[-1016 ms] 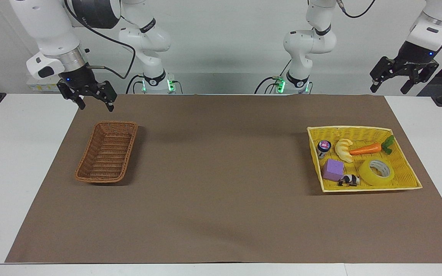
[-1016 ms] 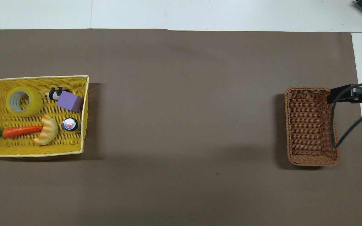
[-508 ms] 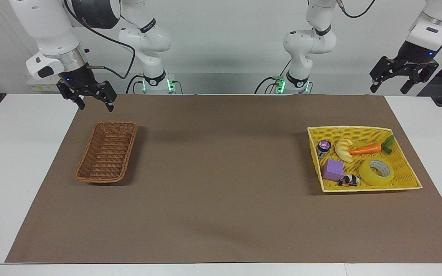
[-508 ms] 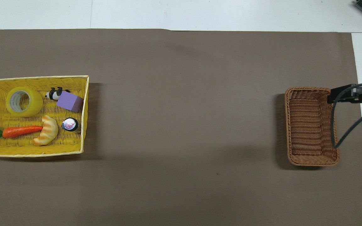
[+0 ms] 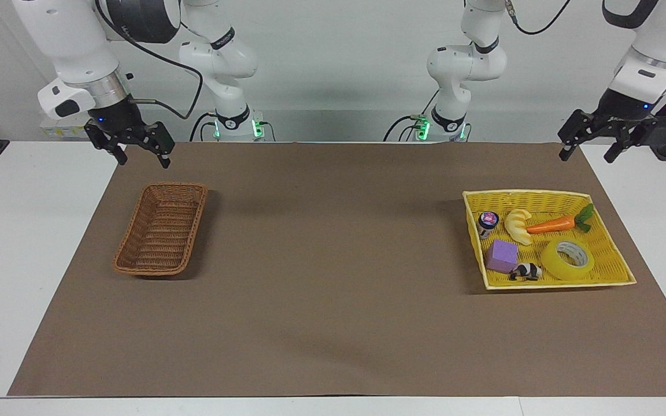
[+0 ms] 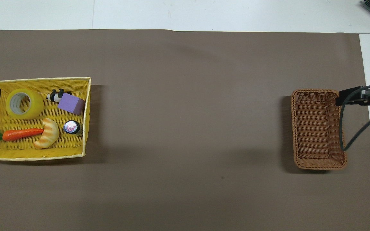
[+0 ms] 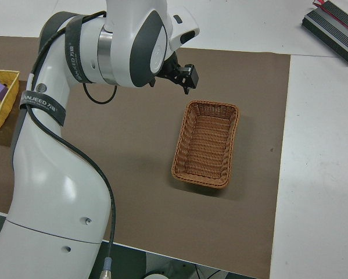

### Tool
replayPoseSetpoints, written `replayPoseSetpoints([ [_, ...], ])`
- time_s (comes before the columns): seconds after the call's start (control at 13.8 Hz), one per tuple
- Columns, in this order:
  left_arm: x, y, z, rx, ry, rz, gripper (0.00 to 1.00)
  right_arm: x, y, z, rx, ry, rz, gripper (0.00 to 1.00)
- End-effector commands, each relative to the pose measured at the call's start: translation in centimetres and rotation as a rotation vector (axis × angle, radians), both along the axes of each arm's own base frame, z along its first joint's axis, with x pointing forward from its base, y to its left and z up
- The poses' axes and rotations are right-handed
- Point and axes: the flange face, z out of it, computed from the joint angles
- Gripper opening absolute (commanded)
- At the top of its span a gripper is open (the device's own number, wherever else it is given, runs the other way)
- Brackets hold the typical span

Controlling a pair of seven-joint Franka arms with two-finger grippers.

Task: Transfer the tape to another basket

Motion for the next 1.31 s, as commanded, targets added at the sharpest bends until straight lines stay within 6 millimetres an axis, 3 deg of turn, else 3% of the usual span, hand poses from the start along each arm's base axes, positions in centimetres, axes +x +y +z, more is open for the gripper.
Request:
replayPoseSetpoints([
  [0.0, 0.3, 2.7, -4.6, 0.022, -0.020, -0.023, 1.00, -0.5, -0.2, 0.2, 0.002, 0.008, 0.017, 1.00],
  [0.15, 1.1, 5.8, -8.5, 0.043, -0.060, -0.032, 1.00, -0.6, -0.1, 0.2, 0.003, 0.010, 0.020, 1.00],
  [0.36, 2.5, 8.8, -13.5, 0.060, -0.038, -0.056, 1.00, -0.8, 0.5, 0.1, 0.004, 0.027, 0.031, 1.00],
  [0.73, 6.1, 11.8, -22.3, 0.093, -0.066, -0.062, 1.00, -1.3, 2.1, -0.2, 0.034, 0.046, 0.057, 1.00],
  [1.23, 7.2, 13.3, -27.4, 0.065, -0.083, -0.065, 1.00, -2.1, 3.6, -0.8, 0.178, 0.102, 0.093, 1.00],
])
